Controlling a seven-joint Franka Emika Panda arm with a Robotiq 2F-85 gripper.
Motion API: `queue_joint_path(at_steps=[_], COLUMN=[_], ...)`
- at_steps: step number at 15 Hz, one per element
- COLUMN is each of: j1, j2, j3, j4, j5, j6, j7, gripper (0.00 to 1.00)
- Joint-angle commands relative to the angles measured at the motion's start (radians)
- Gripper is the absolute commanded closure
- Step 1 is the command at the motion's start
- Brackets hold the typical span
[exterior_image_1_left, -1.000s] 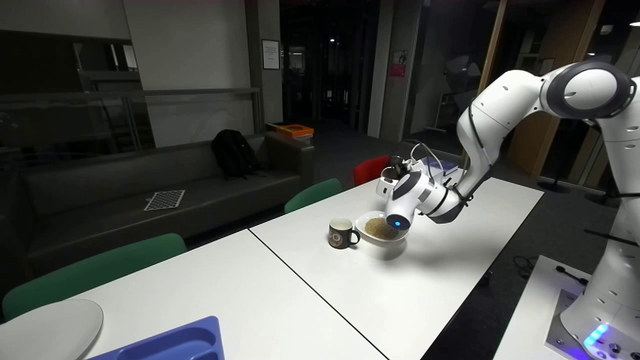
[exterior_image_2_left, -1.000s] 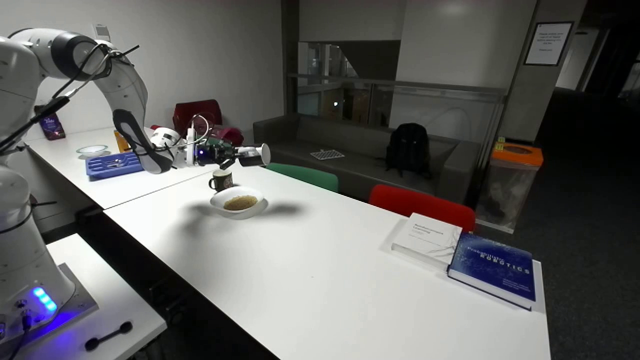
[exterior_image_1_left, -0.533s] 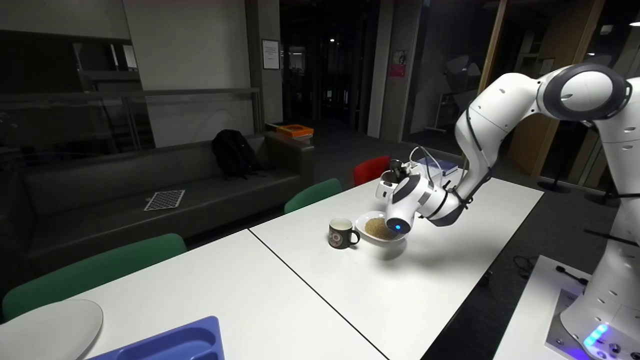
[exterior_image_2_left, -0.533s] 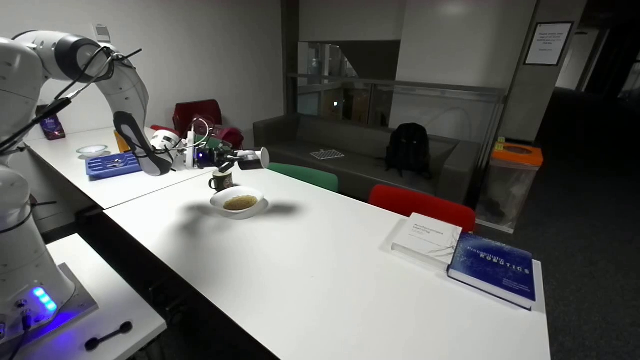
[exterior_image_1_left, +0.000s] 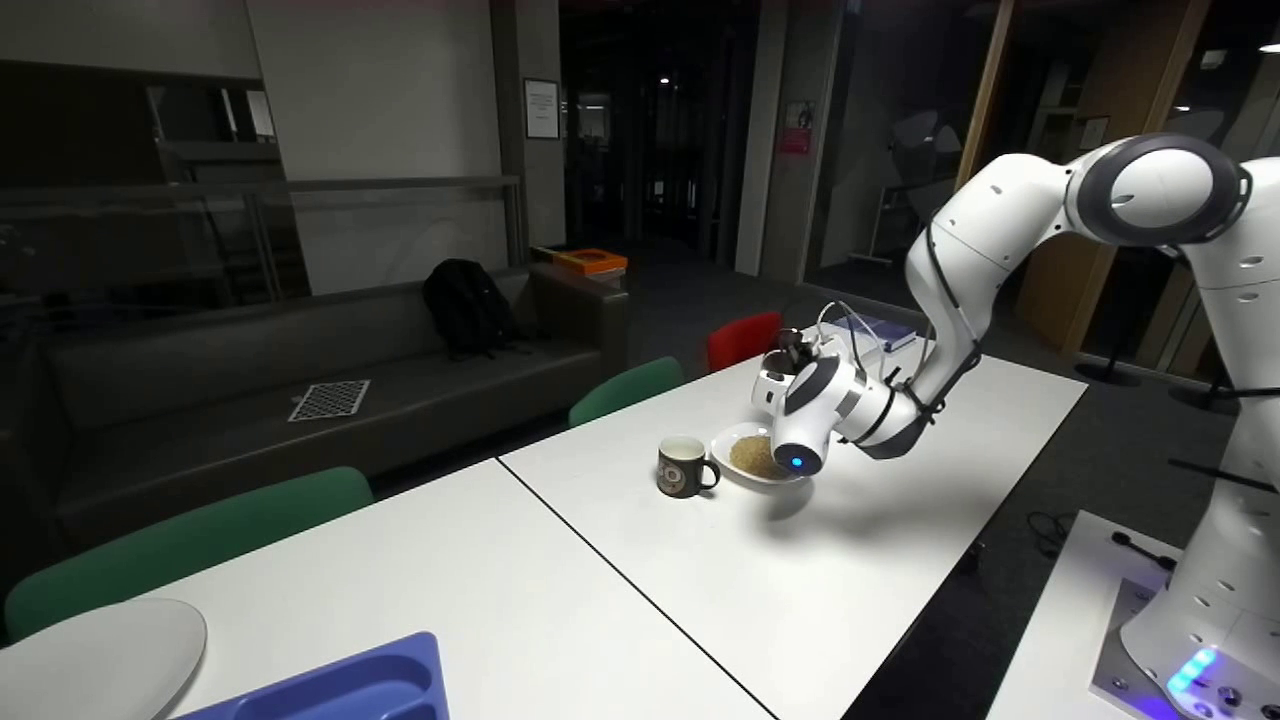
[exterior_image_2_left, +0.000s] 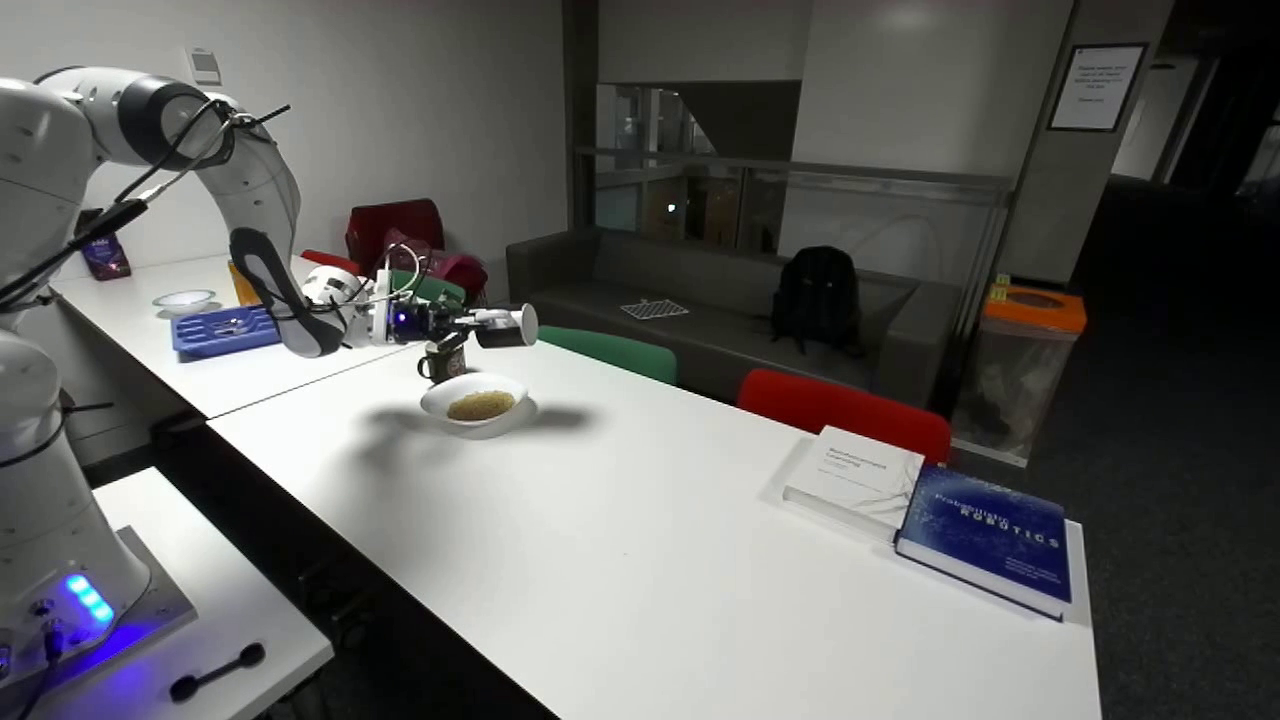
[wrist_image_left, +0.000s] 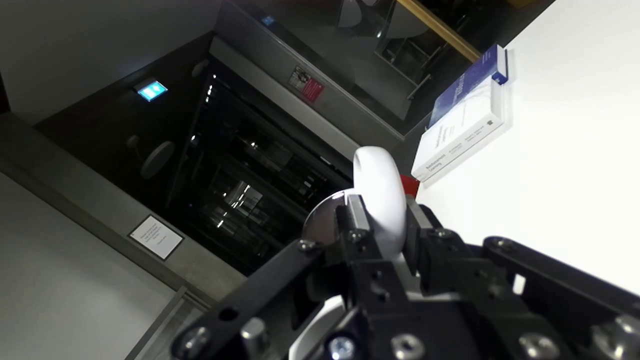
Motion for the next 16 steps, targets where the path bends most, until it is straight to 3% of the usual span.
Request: queue_joint_path(at_steps=[1,5,6,16], j1=[-0.007,-0.007,-0.008,0.024], j2=[0.002,0.002,0.006,0.101], j3=[0.009,0.009,0.007,0.008], j4=[0.002,0.002,0.007,0.086], j5=[-0.002,-0.002,0.001,0.009], j6=[-0.004,-0.004,-0.007,-0.067], j7=[-0.002,-0.002,-0.005,-0.043], gripper=[0.79,0.79,0.95,0.95])
